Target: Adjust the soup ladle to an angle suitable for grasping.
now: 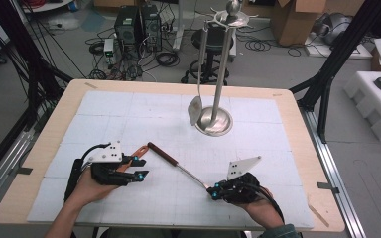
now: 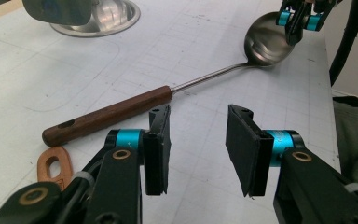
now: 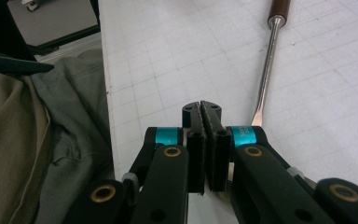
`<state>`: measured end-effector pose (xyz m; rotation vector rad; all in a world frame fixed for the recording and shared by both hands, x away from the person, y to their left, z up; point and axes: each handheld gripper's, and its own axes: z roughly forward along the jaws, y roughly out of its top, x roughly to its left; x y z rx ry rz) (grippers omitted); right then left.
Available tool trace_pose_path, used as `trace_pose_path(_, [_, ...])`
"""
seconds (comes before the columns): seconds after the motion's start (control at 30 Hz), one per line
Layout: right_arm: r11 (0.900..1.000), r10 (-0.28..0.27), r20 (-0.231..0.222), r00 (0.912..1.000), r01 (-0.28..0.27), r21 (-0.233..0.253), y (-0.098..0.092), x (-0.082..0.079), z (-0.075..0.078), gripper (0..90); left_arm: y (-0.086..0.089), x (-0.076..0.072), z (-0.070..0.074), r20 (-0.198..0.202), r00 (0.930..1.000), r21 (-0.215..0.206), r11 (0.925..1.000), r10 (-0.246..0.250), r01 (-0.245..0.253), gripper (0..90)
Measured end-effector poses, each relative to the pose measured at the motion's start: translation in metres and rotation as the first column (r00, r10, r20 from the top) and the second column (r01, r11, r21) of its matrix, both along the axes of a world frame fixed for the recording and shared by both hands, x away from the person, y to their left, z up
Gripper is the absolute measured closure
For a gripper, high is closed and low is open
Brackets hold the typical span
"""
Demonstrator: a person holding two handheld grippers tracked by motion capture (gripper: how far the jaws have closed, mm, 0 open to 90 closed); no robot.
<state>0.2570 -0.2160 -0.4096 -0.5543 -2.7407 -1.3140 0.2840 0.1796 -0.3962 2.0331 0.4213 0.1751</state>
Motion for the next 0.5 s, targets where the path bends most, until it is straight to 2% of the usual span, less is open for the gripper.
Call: trace_pose_path(0.5, [1.0,-0.009,0.003,1.0,0.009,-0.006,0.0001,0.0008,0.0006,87.8,0.001,0.0001,0.0004,-0.001,1.0,-0.002,1.0,0.005,-0.005,59.9])
